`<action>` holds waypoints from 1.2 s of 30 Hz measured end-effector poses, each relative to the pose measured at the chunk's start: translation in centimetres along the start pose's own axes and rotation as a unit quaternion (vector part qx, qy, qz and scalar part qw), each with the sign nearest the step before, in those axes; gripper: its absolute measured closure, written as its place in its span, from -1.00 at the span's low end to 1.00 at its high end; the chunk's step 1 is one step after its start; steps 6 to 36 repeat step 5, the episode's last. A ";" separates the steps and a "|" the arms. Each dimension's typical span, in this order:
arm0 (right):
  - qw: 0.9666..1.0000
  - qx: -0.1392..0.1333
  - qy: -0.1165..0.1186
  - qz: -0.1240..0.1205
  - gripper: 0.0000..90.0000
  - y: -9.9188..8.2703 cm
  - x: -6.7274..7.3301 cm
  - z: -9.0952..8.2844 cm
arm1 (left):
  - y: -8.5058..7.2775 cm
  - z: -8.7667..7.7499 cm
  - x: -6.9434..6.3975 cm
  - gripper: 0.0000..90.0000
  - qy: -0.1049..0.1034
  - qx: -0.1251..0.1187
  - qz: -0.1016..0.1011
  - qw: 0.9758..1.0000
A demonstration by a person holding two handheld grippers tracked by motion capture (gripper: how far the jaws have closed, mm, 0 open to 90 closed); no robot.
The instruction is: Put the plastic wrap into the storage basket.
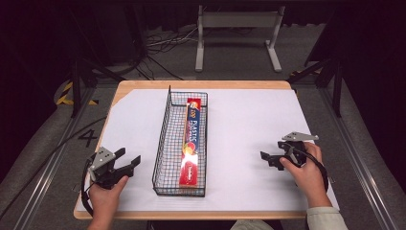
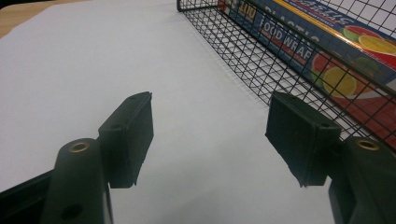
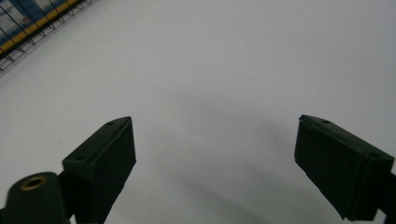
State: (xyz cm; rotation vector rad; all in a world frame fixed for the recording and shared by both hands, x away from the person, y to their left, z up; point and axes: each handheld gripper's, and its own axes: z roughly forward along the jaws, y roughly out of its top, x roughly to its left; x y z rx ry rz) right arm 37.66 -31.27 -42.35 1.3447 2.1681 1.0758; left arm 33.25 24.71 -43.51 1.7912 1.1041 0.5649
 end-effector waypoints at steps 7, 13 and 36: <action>1.000 -0.003 0.005 -0.009 -0.72 0.1 0.3 -0.5 | 0.0 0.0 0.0 -0.28 -0.003 -0.002 -0.003 1.000; 1.000 -0.003 0.005 -0.009 -0.72 0.1 0.3 -0.5 | 0.0 0.0 0.0 -0.28 -0.003 -0.002 -0.003 1.000; 1.000 -0.003 0.005 -0.009 -0.72 0.1 0.3 -0.5 | 0.0 0.0 0.0 -0.28 -0.003 -0.002 -0.003 1.000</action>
